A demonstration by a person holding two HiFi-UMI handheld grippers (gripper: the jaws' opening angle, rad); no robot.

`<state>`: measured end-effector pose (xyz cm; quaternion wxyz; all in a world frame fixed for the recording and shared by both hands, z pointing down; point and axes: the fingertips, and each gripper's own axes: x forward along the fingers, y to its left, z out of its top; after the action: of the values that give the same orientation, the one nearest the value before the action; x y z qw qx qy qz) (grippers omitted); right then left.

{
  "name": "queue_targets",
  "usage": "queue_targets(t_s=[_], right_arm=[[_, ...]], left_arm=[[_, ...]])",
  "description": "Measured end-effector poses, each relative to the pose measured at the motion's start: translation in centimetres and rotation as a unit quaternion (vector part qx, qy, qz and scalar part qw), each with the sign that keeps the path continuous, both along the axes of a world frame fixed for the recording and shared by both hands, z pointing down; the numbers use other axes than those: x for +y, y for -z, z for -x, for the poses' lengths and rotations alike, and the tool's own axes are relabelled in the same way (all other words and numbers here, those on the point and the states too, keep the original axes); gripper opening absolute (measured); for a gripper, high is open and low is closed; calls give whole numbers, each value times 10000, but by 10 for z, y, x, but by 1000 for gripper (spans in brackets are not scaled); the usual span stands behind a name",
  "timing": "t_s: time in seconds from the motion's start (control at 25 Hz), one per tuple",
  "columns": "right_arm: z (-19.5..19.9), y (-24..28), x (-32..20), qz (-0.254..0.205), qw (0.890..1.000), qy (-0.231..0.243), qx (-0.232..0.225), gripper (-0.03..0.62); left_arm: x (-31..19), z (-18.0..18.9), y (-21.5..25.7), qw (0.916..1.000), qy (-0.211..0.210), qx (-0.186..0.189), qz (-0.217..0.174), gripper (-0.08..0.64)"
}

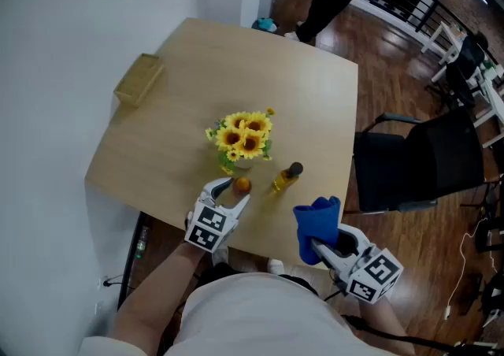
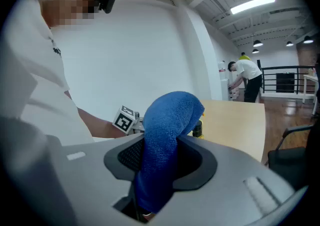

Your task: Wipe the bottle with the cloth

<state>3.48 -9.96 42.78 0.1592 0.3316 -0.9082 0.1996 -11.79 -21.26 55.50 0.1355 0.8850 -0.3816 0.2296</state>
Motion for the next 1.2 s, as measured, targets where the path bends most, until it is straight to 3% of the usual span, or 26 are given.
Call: queue_targets(t_s=[0.2, 0.28, 0.36, 0.52, 0.64, 0.76, 0.92, 1.2], right_arm=[[11, -12, -9, 104, 9987, -505, 49, 153], [12, -16, -4, 202, 9969, -761, 63, 153], [13, -21, 1, 262, 9952, -945, 60, 153], [14, -28, 4, 260, 9949, -977, 43, 153], [12, -24, -2, 140, 9958, -904, 8, 153], [12, -12, -7, -30, 9974, -723, -65, 153], [22, 9, -25, -411, 9987, -255, -129, 153], [69, 66, -44, -1141, 9892, 699, -595, 153]], left_arm=[[-29, -2, -28, 9990, -417, -64, 119, 225], [-27, -5, -34, 9980, -616, -76, 95, 169], [-26, -6, -38, 9969, -784, -89, 47, 160], [-23, -2, -41, 9967, -799, -112, 52, 158], [-23, 0, -15, 9971, -752, -63, -105, 158], [-9, -5, 26, 9965, -781, 256, -158, 158], [16, -21, 80, 9925, -989, 698, -154, 158], [53, -38, 135, 9892, -1117, 949, -88, 158]])
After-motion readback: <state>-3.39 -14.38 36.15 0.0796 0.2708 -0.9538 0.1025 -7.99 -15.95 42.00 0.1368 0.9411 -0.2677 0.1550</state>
